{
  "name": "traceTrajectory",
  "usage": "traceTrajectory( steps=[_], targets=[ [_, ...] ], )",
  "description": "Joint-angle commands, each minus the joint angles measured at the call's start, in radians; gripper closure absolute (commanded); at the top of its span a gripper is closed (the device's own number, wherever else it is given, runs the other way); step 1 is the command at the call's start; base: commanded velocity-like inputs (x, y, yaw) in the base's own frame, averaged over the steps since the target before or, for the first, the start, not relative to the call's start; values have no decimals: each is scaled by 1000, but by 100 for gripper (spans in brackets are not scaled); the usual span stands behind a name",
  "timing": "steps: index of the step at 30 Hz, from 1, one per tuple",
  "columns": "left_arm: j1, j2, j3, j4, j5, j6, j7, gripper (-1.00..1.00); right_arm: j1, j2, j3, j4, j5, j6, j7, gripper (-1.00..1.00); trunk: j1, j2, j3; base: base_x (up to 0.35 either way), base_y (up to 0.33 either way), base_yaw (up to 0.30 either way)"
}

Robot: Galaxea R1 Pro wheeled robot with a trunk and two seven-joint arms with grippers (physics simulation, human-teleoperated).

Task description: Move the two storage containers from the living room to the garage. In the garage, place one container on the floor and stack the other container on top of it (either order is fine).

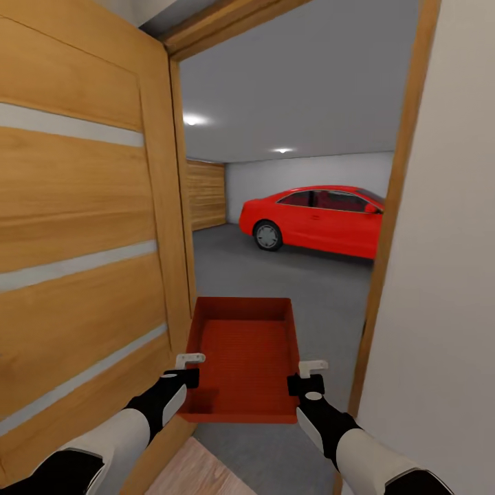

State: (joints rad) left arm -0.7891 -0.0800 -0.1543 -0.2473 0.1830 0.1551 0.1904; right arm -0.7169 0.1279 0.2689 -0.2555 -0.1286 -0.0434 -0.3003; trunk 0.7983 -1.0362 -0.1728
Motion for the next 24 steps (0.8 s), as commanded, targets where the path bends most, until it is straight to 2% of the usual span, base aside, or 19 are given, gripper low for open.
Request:
traceTrajectory(
  steps=[1, 24],
  targets=[
    [-1, 43, 46, -6, -17, -68, 15, 100, -1, -1, -14, 28, -16, -6, -8, 100, 1, -1, -1, 287, 235, -283],
    [-1, 43, 47, -6, -17, -68, 15, 100, -1, -1, -14, 28, -16, -6, -8, 100, 1, -1, -1, 286, 235, -283]
  ],
)
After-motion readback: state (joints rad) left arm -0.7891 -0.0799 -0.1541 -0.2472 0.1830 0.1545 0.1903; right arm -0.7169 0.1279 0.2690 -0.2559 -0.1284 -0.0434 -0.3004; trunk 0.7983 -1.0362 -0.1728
